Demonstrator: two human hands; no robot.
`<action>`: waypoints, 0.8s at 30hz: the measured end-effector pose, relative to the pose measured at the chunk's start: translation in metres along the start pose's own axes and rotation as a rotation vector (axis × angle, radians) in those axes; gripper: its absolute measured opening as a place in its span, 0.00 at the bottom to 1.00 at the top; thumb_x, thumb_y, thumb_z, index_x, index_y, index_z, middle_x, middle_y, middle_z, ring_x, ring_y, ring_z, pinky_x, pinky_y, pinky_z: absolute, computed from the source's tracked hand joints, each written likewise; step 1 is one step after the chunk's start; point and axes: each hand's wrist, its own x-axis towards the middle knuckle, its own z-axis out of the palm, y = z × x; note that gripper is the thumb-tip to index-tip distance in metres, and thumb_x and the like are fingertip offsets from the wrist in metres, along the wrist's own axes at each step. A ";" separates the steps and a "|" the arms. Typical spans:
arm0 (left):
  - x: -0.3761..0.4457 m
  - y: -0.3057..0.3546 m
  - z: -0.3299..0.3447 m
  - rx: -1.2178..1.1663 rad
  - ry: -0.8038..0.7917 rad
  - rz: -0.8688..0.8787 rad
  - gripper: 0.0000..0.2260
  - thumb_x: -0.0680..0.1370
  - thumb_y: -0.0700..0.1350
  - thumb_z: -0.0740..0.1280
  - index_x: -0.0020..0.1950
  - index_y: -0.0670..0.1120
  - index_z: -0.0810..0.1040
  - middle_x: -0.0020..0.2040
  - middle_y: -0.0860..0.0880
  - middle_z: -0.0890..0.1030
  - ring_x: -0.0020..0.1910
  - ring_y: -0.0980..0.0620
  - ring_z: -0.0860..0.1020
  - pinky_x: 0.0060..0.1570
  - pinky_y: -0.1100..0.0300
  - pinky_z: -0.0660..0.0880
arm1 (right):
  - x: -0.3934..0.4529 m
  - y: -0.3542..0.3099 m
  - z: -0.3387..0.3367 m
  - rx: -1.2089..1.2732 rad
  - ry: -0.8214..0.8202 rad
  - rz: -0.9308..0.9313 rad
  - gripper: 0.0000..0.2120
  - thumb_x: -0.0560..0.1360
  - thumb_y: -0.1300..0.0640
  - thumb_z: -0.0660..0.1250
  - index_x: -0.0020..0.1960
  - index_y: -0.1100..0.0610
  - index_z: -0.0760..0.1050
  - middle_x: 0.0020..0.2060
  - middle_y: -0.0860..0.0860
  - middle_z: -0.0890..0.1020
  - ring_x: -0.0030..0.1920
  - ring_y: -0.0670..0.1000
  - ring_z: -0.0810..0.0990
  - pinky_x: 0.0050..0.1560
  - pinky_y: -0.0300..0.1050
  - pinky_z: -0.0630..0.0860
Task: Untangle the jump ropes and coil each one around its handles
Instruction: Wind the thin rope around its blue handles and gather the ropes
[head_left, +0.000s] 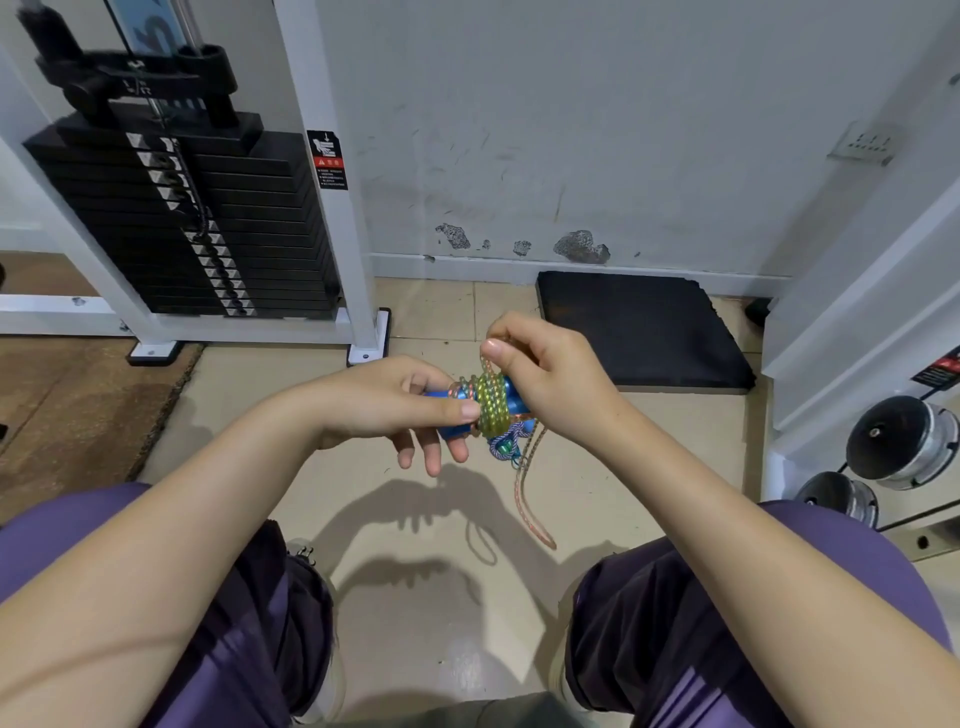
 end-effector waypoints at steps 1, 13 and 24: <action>-0.001 0.000 -0.001 -0.001 -0.008 -0.017 0.25 0.74 0.57 0.69 0.55 0.36 0.78 0.47 0.39 0.84 0.38 0.45 0.82 0.31 0.58 0.74 | -0.001 -0.001 0.002 -0.010 -0.007 -0.014 0.07 0.79 0.59 0.65 0.42 0.52 0.74 0.30 0.48 0.74 0.32 0.44 0.69 0.34 0.35 0.66; 0.003 0.004 0.016 0.079 0.294 -0.066 0.26 0.58 0.63 0.77 0.37 0.42 0.76 0.24 0.48 0.73 0.20 0.52 0.70 0.22 0.65 0.64 | -0.004 -0.004 0.010 0.138 0.021 0.087 0.02 0.79 0.60 0.64 0.47 0.55 0.73 0.26 0.45 0.70 0.28 0.44 0.66 0.32 0.40 0.65; 0.008 0.001 0.008 -0.120 0.621 0.079 0.20 0.66 0.61 0.76 0.37 0.44 0.76 0.22 0.50 0.73 0.21 0.54 0.68 0.22 0.65 0.63 | -0.001 -0.008 0.004 0.570 -0.198 0.335 0.17 0.82 0.43 0.57 0.52 0.54 0.77 0.30 0.51 0.76 0.24 0.50 0.67 0.24 0.37 0.59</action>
